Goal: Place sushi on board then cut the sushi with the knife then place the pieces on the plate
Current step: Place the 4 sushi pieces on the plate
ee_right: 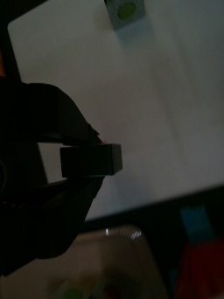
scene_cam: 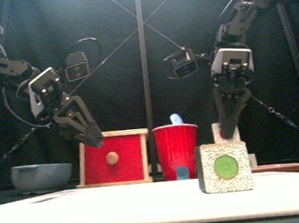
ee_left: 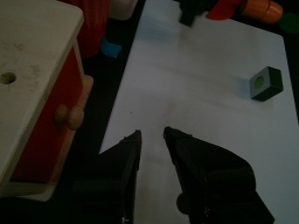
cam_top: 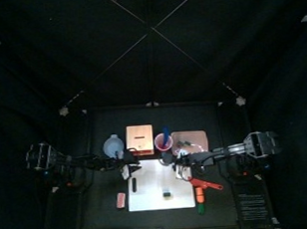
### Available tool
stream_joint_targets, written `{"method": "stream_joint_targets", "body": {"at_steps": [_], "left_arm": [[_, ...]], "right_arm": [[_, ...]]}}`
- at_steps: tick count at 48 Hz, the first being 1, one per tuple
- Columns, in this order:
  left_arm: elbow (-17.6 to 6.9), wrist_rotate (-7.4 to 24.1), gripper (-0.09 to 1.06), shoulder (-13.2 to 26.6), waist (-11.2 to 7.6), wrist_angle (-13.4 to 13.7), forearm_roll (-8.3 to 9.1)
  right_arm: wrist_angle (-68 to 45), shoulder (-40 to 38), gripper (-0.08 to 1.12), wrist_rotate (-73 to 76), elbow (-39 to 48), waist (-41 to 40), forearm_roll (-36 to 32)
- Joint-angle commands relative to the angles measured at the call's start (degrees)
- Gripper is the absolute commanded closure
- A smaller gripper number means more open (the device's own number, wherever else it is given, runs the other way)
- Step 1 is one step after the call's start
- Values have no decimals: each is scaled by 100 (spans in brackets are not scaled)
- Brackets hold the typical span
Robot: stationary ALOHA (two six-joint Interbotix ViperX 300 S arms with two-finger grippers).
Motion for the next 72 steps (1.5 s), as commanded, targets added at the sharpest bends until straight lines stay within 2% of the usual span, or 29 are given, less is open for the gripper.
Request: {"method": "stream_joint_targets", "body": {"at_steps": [1, 9, 22, 31, 36, 48, 62, 66, 72], "left_arm": [[-62, 0, 26, -26, 18, -26, 0], [-62, 9, 26, -26, 26, -26, 0], [-62, -9, 26, -26, 53, -26, 0], [-62, -9, 26, -26, 70, -26, -26], [-62, 0, 26, -26, 132, -26, -26], [-70, -9, 26, -26, 149, -26, -26], [-70, -9, 26, -26, 149, -26, -26], [-79, -18, 26, -26, 149, -26, -35], [-70, -9, 26, -18, 149, -26, -26]], "right_arm": [[229, -615, 50, -18, 176, -571, -88], [563, -932, 50, -18, 360, -1371, -466], [650, -800, 50, -18, 483, -2417, -773], [290, -580, 48, -35, 844, -2725, -791], [-44, -431, 44, -44, 1055, -2786, -765], [-413, -352, 26, -35, 1283, -2812, -668], [79, -1011, 24, -35, 1002, -2760, -659], [114, -1204, 24, -53, 853, -2355, -589], [0, -1283, 23, -35, 606, -1318, -536]]}}
